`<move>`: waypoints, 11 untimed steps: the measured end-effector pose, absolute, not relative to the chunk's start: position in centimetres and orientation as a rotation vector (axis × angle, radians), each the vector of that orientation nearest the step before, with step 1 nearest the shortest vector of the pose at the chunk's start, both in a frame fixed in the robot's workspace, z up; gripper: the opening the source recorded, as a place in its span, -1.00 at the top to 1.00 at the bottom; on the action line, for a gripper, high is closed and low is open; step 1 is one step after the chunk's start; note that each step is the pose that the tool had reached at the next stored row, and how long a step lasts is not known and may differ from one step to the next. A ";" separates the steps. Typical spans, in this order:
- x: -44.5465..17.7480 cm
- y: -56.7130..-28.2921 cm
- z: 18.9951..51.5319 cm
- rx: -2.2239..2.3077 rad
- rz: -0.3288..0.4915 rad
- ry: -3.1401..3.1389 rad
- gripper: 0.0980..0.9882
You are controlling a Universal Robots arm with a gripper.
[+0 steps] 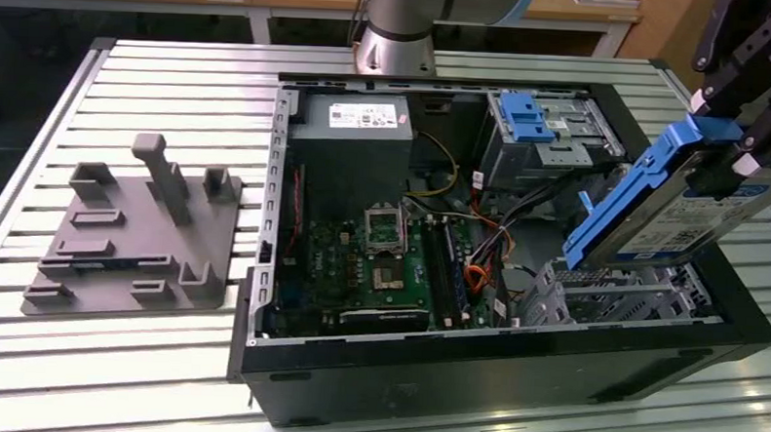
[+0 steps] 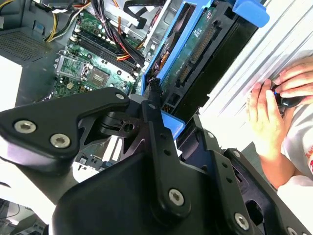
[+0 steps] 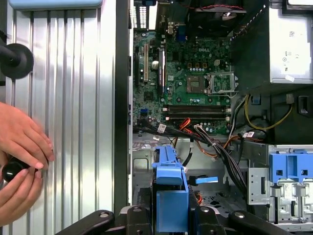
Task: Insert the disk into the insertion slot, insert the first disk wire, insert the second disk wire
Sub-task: 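Insert the disk into the insertion slot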
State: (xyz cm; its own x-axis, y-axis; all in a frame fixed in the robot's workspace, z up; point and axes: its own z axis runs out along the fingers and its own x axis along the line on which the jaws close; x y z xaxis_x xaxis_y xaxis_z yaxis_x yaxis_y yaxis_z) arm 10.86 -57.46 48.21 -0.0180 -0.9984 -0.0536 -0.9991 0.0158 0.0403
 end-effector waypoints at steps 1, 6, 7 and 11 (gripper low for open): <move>10.9 -57.5 48.2 -2.194 0.104 2.232 0.40; 11.3 -57.5 48.2 -2.194 0.104 2.232 0.40; 11.4 -57.5 48.2 -2.194 0.104 2.232 0.40; 11.7 -57.5 48.2 -2.194 0.104 2.232 0.40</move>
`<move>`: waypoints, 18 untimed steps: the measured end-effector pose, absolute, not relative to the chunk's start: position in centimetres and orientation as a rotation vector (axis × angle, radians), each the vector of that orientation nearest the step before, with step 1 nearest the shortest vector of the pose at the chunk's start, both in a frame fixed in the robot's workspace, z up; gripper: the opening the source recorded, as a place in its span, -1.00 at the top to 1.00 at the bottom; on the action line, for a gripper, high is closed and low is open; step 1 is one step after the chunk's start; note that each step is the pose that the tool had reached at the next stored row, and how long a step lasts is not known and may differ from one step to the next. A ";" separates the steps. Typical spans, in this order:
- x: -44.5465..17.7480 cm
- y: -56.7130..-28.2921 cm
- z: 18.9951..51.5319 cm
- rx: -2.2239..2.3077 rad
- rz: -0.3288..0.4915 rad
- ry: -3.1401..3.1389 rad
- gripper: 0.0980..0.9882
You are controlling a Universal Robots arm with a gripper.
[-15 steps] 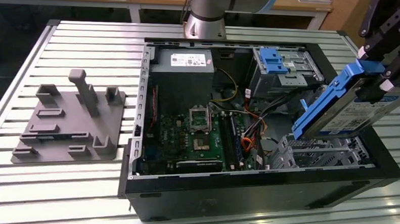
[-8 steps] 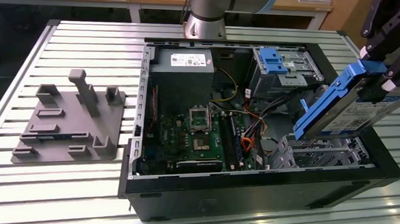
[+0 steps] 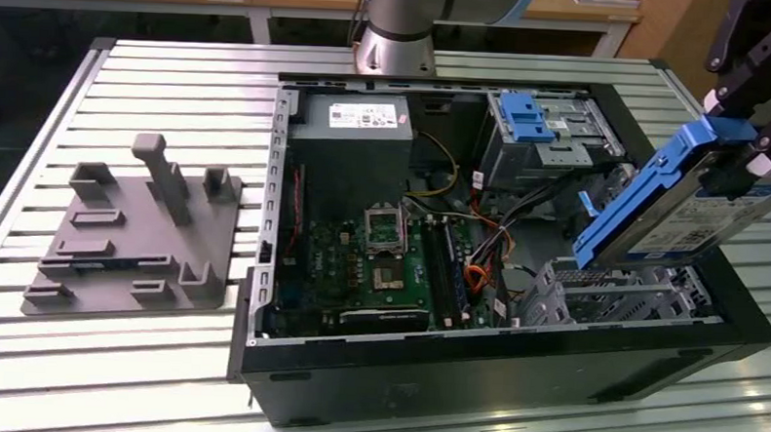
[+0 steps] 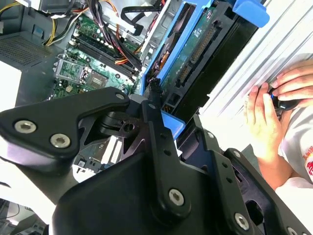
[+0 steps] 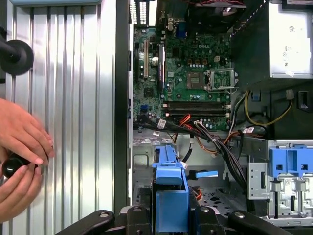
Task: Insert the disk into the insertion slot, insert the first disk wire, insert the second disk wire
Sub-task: 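Insert the disk into the insertion slot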
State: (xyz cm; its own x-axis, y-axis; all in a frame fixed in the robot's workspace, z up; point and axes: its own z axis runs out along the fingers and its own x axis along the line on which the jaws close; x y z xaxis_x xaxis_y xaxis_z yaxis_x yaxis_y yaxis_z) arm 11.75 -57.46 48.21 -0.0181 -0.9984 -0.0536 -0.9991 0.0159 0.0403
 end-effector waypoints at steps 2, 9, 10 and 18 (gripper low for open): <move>11.8 -57.5 48.2 -2.194 0.104 2.232 0.40; 11.8 -57.4 48.2 -2.194 0.104 2.232 0.40; 11.8 -57.3 48.2 -2.194 0.104 2.232 0.40; 11.8 -56.8 47.9 -2.194 0.104 2.232 0.40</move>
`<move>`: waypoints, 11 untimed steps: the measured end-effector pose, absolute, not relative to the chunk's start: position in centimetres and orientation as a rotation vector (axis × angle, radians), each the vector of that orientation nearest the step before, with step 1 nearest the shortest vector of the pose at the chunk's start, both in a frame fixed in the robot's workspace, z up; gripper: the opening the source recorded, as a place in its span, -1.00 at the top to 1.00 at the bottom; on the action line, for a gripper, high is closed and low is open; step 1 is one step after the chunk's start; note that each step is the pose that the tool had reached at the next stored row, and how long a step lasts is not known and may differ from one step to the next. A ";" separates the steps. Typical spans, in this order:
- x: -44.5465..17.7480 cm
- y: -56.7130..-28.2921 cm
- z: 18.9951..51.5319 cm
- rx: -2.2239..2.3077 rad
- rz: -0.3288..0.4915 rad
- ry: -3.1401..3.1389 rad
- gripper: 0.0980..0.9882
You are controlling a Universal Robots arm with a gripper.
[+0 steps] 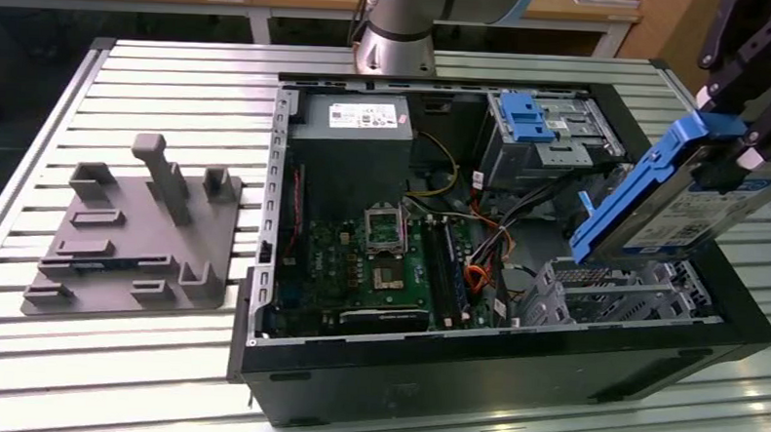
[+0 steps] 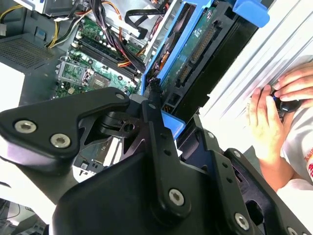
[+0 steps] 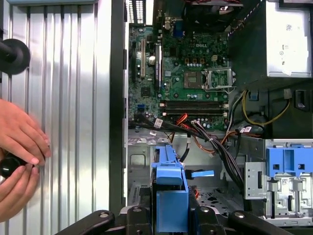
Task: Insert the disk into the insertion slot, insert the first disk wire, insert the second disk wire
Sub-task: 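Insert the disk into the insertion slot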
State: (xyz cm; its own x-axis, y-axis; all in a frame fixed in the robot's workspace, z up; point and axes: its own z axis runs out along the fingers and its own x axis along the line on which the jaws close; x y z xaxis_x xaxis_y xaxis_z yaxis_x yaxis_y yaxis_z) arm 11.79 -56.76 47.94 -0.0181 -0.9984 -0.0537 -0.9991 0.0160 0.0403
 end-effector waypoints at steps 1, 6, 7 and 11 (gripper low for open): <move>11.8 -56.7 47.9 -2.194 0.104 2.232 0.40; 11.8 -56.7 47.7 -2.195 0.104 2.231 0.40; 11.8 -56.7 47.6 -2.195 0.104 2.231 0.40; 11.8 -56.6 47.5 -2.196 0.104 2.230 0.40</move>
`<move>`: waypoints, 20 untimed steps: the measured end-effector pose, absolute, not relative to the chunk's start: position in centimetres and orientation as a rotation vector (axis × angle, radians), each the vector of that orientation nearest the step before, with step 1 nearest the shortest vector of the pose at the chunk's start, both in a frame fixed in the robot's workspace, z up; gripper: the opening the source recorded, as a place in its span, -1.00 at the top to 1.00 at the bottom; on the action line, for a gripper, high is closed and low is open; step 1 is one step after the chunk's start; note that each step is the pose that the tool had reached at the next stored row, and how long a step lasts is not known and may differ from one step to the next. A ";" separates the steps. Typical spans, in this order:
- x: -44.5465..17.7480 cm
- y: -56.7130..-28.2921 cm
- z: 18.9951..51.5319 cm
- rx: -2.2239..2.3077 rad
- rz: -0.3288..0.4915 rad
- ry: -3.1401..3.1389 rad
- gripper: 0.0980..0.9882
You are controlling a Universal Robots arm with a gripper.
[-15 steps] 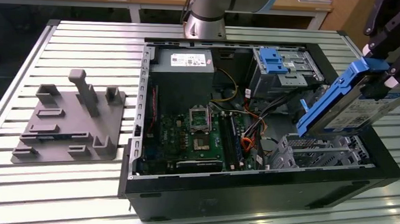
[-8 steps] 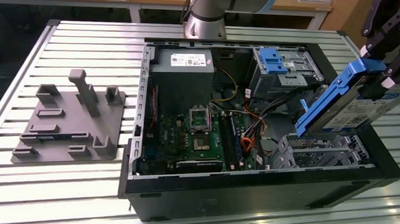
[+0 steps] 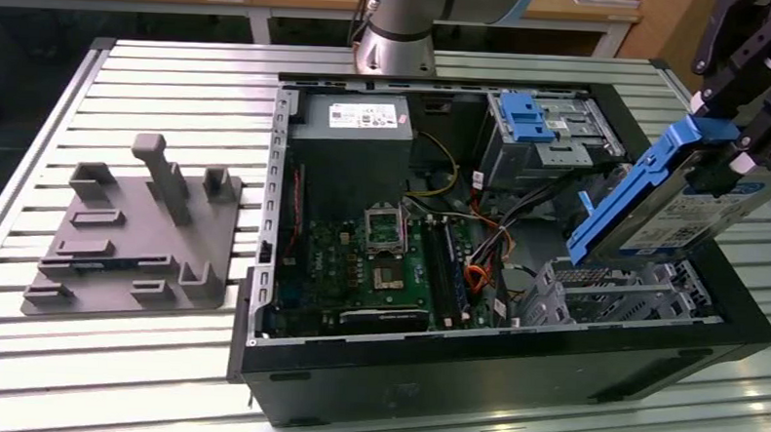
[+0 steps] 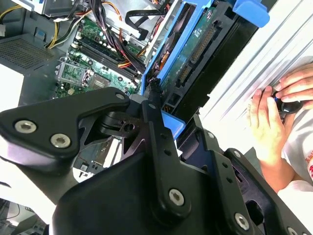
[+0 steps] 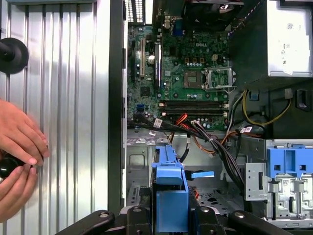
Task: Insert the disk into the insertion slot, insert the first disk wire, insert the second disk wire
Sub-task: 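Insert the disk into the insertion slot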
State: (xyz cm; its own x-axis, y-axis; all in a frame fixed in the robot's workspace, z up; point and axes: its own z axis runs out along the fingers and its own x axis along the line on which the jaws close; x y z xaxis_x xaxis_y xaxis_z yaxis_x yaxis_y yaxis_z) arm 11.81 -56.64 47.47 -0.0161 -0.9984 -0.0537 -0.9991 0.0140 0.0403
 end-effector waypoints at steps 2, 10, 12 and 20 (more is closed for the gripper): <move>11.8 -56.6 47.4 -2.199 0.104 2.228 0.40; 11.9 -56.6 47.0 -2.205 0.104 2.221 0.40; 11.9 -56.6 47.0 -2.206 0.104 2.221 0.40; 11.9 -56.6 46.7 -2.206 0.104 2.221 0.40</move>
